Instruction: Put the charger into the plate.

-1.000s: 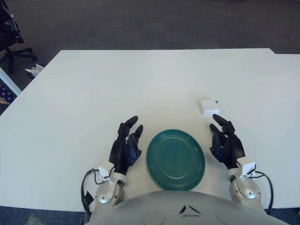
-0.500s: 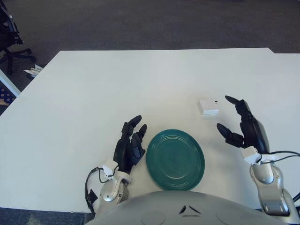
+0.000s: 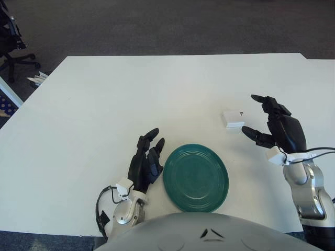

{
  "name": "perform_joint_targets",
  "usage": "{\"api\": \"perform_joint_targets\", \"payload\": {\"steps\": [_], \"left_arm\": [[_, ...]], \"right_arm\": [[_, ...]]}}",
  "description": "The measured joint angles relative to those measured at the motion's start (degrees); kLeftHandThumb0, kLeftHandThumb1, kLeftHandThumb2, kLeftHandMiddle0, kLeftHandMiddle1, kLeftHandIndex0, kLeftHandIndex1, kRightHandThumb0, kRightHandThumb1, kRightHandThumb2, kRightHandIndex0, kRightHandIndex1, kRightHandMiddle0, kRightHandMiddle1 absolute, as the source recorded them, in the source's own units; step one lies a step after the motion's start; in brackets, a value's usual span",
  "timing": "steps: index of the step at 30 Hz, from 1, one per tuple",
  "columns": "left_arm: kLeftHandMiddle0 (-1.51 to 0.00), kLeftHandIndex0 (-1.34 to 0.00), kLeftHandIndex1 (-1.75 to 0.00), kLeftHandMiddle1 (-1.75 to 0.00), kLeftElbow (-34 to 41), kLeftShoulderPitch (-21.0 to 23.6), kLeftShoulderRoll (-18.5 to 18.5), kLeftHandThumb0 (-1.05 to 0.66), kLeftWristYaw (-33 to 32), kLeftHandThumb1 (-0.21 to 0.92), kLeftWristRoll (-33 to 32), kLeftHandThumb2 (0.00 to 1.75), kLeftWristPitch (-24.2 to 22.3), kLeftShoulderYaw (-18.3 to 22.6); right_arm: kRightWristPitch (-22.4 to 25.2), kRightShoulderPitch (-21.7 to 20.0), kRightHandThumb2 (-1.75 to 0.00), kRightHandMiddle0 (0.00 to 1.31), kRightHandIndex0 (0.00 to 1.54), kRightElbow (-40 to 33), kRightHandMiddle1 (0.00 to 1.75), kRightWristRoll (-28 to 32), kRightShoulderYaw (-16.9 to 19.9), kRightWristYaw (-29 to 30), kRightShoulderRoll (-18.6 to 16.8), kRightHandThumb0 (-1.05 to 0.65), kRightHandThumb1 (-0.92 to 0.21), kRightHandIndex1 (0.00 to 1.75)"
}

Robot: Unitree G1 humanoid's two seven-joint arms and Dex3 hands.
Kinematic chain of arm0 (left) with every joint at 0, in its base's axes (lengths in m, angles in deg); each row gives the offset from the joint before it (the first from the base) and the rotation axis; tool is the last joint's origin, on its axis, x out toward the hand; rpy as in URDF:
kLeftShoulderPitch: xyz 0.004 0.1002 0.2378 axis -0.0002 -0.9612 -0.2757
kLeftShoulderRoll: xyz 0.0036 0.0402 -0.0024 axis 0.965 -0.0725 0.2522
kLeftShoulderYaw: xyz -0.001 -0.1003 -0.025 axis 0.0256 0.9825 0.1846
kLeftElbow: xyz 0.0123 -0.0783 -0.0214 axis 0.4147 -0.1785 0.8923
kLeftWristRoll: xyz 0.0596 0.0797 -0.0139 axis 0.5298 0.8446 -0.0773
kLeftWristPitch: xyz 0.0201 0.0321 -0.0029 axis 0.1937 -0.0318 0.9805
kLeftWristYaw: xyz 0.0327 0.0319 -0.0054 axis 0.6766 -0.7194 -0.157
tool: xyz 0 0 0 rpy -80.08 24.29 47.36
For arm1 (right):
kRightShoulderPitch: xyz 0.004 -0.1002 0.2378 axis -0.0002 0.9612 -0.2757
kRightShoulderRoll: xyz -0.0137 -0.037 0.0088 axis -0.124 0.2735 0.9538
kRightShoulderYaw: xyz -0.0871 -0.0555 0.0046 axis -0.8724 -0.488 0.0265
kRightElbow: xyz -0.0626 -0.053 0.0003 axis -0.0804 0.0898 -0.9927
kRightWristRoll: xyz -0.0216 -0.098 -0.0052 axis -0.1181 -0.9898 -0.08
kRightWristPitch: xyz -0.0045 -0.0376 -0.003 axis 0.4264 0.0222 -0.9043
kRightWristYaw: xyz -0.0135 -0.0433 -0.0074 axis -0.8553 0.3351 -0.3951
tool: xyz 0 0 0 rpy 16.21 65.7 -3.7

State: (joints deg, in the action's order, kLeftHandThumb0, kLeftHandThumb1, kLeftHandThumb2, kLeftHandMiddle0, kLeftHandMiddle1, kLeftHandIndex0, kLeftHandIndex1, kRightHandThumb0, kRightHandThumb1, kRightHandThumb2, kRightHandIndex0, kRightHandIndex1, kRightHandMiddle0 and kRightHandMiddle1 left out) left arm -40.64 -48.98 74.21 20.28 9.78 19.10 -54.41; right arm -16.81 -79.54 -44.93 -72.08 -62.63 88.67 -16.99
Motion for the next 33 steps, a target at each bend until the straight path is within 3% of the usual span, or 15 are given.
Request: {"api": "perform_joint_targets", "payload": {"steps": [13, 33], "left_arm": [[-0.42, 0.00, -0.84, -0.01, 0.4, -0.1, -0.1, -0.91, -0.3, 0.92, 0.2, 0.90, -0.1, -0.4], [-0.42, -0.02, -0.90, -0.01, -0.3, 0.5, -0.2, -0.93, -0.4, 0.92, 0.3, 0.89, 0.5, -0.4]], "right_arm": [[0.4, -6.1, -0.61, 0.00, 0.21, 8.8, 0.65, -2.5, -8.1, 0.1, 0.5, -0.87, -0.92, 0.00], [-0.7, -13.5, -0.65, 0.00, 0.18, 23.3, 0.57, -2.5, -14.3, 3.8, 0.9, -0.89, -0.92, 0.00]]}}
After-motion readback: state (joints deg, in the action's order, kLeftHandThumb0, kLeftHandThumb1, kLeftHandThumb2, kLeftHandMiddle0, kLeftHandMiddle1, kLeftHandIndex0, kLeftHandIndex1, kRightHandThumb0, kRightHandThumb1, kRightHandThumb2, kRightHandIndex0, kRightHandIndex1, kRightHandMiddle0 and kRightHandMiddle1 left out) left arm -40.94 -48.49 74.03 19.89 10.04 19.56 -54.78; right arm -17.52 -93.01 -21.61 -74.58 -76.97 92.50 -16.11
